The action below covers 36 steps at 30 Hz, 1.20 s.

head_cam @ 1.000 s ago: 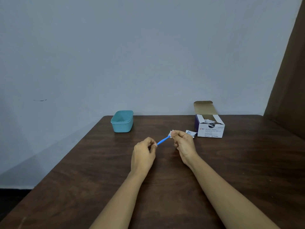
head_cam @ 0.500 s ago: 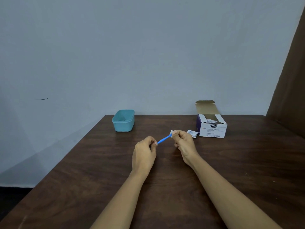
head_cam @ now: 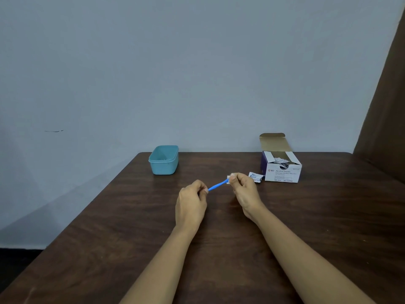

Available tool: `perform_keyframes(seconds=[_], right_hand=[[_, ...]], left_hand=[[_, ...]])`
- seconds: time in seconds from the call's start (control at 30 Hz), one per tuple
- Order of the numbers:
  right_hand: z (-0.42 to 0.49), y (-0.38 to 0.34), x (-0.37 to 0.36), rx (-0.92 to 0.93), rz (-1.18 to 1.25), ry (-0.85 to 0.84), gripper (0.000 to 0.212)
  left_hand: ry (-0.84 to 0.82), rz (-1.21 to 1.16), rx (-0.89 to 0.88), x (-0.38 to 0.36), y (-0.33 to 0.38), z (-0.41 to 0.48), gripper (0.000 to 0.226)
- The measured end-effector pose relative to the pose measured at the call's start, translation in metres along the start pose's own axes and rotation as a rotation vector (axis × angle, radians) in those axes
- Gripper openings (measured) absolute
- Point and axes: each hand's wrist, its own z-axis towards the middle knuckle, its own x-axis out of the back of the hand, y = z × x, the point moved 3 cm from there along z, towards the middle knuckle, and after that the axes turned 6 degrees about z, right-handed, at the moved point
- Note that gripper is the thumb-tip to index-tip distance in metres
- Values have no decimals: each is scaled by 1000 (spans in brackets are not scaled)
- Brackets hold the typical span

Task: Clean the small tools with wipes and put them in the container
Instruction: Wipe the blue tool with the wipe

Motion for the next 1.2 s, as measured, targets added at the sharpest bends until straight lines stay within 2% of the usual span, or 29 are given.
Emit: perform_keyframes(seconds=[0.17,0.4,0.67,0.9,1.07,1.2], right_hand=[[1,0,-3,4,-133,-6,15],[-1,0,-5,31,-206,-46,25],[-3,-3,-3,23,-62,-27,15],[-4,-5,-6,-45,-58,-50,20],[-4,-4,-5,-23,-71,-51,22],[-5,-6,0,-15,101,10,13]], left_hand=[[24,10,1,0,-1,1,11],[23,10,0,-1,-2,2,12],[15,9,-4,-1,-2,3,10],[18,16,-12,0,0,2,10],[14,2,-10,1,0,1,9],[12,3,-13,1,1,2,8]])
